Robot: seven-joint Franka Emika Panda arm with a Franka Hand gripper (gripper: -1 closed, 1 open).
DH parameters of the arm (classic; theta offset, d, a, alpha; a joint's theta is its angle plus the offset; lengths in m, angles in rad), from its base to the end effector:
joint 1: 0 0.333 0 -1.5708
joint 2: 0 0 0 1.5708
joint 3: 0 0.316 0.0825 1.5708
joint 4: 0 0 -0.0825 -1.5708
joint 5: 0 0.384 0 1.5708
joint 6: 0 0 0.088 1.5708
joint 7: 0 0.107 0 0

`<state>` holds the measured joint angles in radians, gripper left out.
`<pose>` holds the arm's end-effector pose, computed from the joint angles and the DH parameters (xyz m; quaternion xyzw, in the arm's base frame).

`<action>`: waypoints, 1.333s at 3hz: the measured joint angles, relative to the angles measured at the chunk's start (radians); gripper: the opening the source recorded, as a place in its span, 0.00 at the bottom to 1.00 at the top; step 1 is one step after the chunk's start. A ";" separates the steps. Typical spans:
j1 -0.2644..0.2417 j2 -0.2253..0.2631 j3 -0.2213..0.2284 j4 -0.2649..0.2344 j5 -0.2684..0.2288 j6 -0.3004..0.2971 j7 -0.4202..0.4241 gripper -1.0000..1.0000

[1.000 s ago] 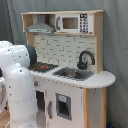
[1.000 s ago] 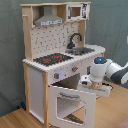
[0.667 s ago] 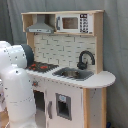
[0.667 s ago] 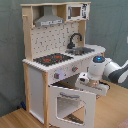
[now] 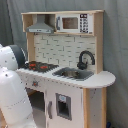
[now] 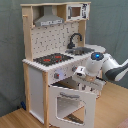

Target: Play with the kitchen

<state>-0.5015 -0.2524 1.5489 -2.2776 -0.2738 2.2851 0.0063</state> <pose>0.2584 0.4482 0.3603 0.7973 0.5591 0.1103 0.1991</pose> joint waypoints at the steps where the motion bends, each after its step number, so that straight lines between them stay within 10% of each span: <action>1: 0.015 -0.055 -0.021 0.042 -0.021 -0.087 0.000 1.00; 4: 0.139 -0.203 -0.148 0.063 -0.118 -0.303 0.000 1.00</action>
<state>-0.3621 -0.4558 1.4006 -2.2142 -0.3913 1.9824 0.0059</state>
